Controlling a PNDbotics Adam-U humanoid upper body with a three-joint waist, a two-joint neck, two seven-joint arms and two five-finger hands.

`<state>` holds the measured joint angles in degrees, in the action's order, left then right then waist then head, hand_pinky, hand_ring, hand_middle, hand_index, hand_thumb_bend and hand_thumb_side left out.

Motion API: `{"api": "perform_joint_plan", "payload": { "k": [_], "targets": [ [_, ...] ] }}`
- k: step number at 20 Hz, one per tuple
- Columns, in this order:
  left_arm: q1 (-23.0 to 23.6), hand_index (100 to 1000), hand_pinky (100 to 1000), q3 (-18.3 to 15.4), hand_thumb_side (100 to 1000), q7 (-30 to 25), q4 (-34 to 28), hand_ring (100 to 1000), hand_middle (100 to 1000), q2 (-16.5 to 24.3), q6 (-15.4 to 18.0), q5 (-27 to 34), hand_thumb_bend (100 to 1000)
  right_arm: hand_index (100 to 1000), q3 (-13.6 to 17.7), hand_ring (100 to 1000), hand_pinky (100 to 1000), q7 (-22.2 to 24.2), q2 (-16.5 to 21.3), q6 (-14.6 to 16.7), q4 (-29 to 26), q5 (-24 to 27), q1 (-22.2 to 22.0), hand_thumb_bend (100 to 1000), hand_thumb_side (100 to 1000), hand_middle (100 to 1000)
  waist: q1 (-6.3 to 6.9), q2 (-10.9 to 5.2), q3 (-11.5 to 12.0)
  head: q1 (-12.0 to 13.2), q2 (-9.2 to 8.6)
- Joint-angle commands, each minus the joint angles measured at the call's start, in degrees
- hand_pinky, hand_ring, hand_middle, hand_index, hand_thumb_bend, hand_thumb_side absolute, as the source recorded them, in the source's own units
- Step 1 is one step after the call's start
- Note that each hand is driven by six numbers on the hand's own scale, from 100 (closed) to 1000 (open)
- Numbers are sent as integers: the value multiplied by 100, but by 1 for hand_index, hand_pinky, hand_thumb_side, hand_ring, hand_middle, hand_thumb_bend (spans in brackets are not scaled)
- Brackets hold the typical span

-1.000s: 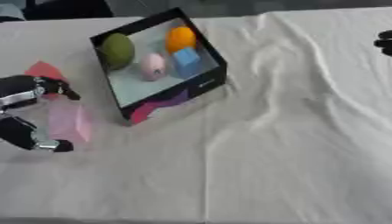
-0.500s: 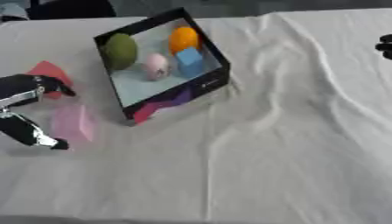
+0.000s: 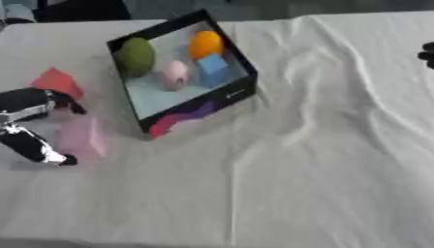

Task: Pick up objects on the table and place them in the box.

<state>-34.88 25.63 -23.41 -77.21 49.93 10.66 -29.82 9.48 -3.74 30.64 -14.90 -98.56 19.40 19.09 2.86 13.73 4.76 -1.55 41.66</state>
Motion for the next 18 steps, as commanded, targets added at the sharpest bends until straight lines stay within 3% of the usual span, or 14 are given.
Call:
{"api": "perform_joint_plan", "payload": {
  "k": [1,8,9,11,14,18],
  "targets": [
    [-124,831,938,-65,336,-58,2,863,708,104,-28,65,557,857,17,752,916,8,95,-25,-82,-18,62,100,676,643,46,13,12,32,-60],
    [-172,735,917,-27,216,-206,21,806,646,42,-156,226,471,857,14,753,917,5,95,-68,-75,-27,71,100,678,644,47,14,5,39,-75],
    [-173,663,896,-30,227,-225,-2,782,615,50,-179,262,448,857,16,753,917,-1,99,-73,-77,-27,71,100,677,644,49,11,6,39,-75],
    [-169,601,871,-42,233,-243,-98,759,589,103,-233,335,442,857,16,753,917,-4,116,-72,-87,-18,77,100,671,644,53,3,6,29,-75],
    [-182,538,848,-84,228,-207,-407,736,559,288,-308,449,431,858,12,753,918,2,167,-58,-107,2,82,100,661,644,66,-12,3,17,-67],
    [-447,511,847,-396,176,64,-1154,709,543,629,-327,879,403,858,4,753,919,17,241,-24,-146,35,93,100,647,645,76,-28,-5,-14,-55]
  ]
}}
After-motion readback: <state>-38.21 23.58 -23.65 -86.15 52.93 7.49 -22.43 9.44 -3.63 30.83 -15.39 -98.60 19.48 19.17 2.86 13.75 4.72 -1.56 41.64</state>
